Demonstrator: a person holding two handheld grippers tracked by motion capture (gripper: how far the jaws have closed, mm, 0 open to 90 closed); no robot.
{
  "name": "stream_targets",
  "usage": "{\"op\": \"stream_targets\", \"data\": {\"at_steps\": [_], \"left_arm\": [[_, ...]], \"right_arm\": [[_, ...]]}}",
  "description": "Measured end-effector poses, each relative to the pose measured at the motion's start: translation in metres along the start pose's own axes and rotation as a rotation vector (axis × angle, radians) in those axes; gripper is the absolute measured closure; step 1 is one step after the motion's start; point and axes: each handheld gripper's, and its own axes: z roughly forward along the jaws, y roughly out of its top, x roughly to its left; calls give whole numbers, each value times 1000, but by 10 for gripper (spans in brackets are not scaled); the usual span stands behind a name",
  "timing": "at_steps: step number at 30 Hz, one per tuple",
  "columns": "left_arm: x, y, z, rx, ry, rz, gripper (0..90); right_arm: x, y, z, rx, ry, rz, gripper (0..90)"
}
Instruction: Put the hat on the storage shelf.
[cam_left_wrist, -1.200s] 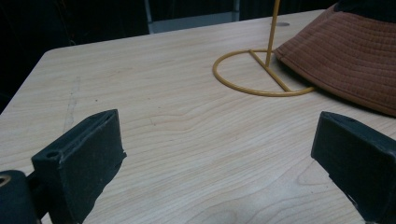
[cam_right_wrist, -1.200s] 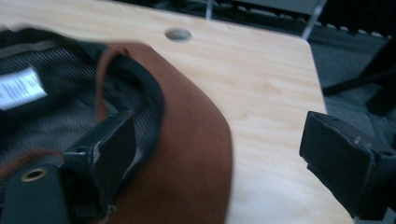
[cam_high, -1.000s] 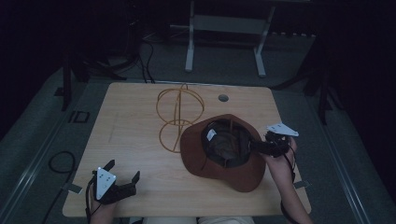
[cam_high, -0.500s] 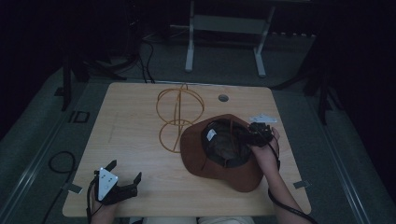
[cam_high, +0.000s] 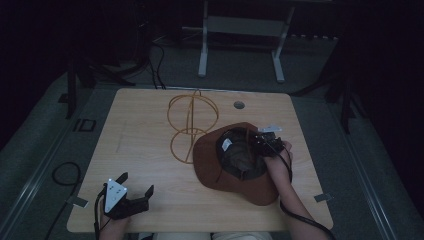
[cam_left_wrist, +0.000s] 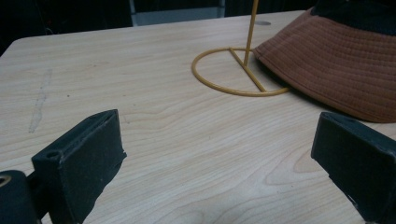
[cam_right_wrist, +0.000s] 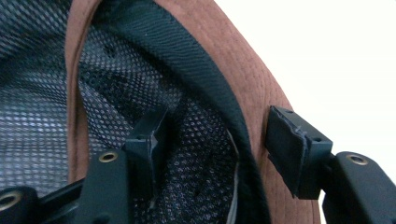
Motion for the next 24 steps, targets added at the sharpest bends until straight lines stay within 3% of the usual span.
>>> {"op": "stream_targets", "data": {"at_steps": [4,7,10,13,16,20,24], "left_arm": [[-2,0,0,7,0,11,27],[-2,0,0,7,-2,6,27],[-2,0,0,11,-3,8,27],[-2,-1,2,9,6,19,27],[-1,-1,3,16,3,12,27],[-2,-1,4,24,-2,13,27],[-6,-1,7,74,-5,31,38]], "right_arm": [[4,-2,6,28,-37,-19,508],[3,-3,6,38,-77,-25,674],[0,-5,6,36,-78,-8,770],[-3,-3,3,34,-69,-13,812],[-10,-1,-2,16,-41,38,829],[-16,1,-12,-19,-24,60,835],[-21,4,-24,-57,29,95,834]]}}
